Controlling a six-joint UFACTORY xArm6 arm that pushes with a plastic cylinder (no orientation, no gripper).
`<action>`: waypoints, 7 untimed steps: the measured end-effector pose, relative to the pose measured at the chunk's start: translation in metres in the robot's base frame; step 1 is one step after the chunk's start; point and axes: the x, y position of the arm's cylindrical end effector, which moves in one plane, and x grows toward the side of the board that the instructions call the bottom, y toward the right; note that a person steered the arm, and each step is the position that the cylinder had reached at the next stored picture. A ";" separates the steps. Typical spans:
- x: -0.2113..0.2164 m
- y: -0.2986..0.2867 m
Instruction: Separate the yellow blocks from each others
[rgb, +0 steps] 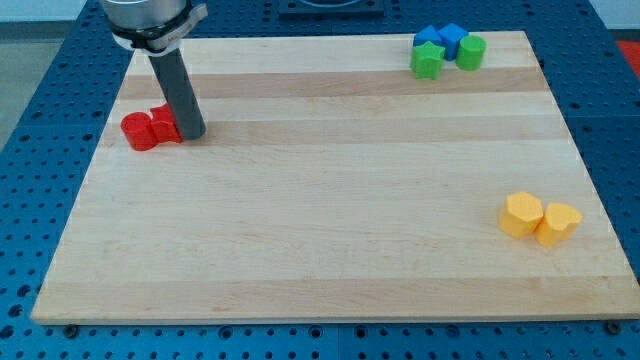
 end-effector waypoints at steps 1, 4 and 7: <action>0.000 0.001; 0.023 0.262; 0.131 0.491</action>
